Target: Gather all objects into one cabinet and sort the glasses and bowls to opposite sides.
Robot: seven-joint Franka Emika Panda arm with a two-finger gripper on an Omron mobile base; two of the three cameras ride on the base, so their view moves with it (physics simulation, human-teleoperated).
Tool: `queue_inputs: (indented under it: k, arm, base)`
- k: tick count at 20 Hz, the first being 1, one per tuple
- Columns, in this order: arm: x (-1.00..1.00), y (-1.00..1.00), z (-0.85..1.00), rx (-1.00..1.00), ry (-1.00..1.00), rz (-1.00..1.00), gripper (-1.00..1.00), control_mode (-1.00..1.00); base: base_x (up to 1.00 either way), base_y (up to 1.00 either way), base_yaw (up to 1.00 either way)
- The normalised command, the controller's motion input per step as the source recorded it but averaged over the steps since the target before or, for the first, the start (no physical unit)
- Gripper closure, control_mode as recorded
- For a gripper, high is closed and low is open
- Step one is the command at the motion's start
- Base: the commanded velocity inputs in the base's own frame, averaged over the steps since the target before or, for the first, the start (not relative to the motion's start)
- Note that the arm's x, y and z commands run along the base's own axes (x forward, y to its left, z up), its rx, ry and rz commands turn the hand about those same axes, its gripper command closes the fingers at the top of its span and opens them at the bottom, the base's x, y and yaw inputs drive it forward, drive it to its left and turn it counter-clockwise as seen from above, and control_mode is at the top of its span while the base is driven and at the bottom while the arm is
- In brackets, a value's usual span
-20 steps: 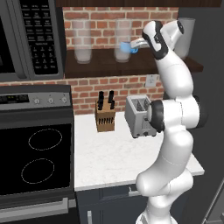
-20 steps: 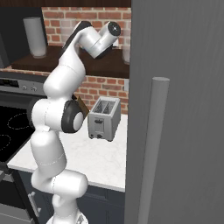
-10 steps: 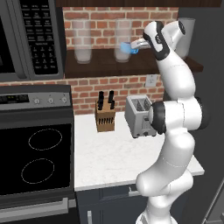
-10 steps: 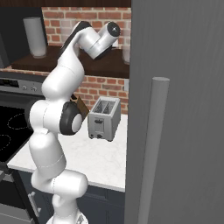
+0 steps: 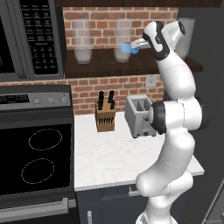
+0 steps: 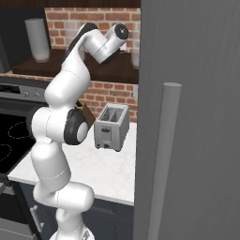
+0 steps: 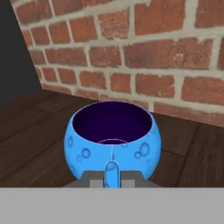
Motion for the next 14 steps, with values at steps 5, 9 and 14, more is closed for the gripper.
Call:
queue_inputs:
  k: [5,9,14]
  arm:
    - [0.0,0.0,0.0,0.0,0.0,-0.03,1.0,-1.0]
    - [-0.08,0.0,0.0,0.0,0.0,-0.1,1.0,-1.0]
    - [-0.25,-0.05,0.0,0.0,0.0,-0.17,1.0,-1.0]
  base:
    - [0.0,0.0,0.0]
    - [0.0,0.0,0.0]
    - [0.0,0.0,0.0]
